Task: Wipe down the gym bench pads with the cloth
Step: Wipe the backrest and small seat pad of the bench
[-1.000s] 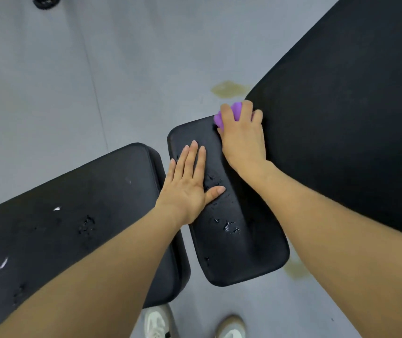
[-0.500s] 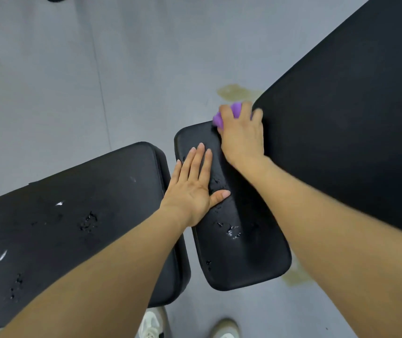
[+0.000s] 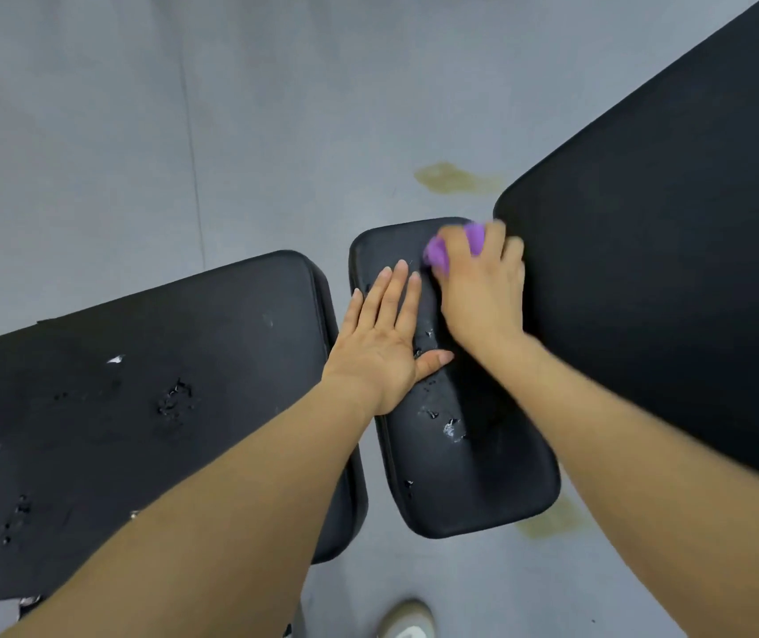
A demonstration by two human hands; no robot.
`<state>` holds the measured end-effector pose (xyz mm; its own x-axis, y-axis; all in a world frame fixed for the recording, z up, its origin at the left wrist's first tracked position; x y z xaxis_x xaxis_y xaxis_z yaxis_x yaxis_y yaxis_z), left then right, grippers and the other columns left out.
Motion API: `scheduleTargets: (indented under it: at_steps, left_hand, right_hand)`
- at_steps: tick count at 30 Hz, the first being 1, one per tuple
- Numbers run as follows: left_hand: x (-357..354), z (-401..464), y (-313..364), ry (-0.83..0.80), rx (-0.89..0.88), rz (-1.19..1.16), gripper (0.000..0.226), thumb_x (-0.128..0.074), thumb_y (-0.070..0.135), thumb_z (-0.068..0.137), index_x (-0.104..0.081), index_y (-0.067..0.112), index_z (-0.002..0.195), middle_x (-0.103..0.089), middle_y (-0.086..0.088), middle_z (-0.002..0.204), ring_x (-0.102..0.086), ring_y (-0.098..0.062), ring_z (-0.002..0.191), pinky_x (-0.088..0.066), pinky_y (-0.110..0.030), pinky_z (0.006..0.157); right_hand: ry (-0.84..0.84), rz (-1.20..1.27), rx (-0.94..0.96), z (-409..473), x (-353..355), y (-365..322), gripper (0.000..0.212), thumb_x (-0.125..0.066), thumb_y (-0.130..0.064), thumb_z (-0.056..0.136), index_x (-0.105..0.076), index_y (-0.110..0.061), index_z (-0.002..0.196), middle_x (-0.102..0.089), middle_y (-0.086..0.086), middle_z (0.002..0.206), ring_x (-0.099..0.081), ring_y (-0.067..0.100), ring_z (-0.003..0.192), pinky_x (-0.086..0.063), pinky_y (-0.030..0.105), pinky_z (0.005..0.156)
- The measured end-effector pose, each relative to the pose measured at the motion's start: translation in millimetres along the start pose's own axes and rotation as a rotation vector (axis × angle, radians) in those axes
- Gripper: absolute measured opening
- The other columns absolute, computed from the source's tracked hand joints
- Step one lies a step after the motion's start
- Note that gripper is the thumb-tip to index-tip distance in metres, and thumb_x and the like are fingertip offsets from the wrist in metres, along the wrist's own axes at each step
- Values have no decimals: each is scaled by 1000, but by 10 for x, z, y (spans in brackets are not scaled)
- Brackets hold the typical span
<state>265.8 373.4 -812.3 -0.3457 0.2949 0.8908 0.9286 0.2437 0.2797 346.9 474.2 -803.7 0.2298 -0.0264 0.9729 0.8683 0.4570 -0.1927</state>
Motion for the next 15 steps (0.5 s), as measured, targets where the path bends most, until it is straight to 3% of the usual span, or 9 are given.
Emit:
scheduleTargets:
  at_steps: [2,5,10,15]
  left_hand:
    - [-14,1,7,11,-5,4,87,-22,66,89,23,16,144,30,0,153,27,-14,140,17,-35,112]
    - [-7,-4,17,18,-24,-16,86,-23,64,90,20,15,145,28,-1,154,25,-14,141,15,-36,114]
    - [104,-181,-192,112,-139,43,80,-27,56,94,7,9,148,14,-5,157,12,-16,145,3,-31,120]
    - [185,-439,-716,158,66,108,80,-17,57,93,13,7,146,19,-8,156,16,-19,145,8,-31,117]
  right_hand:
    - [-50,13,-48,284,-35,-49,34,-46,-28,96,-46,-15,128,-37,18,130,-39,36,109,-38,42,87]
    - [-46,76,-42,245,-12,-61,37,-46,-27,96,-43,-16,132,-33,17,135,-37,34,110,-37,38,91]
    - [-19,189,38,-669,79,-111,32,-56,-21,92,-53,-21,124,-42,11,127,-41,28,101,-46,37,78]
    - [-52,169,35,-986,74,-207,29,-61,-20,90,-57,-19,119,-47,11,121,-44,29,100,-48,37,78]
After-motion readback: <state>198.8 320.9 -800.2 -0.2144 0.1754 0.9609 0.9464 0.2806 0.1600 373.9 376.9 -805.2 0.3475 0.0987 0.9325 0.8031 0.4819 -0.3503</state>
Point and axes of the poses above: each hand's wrist, its own z-axis towards the middle knuckle, its own x-axis out of the back of the hand, y = z × x, the point moved 2 cm from there along z, towards the middle knuckle
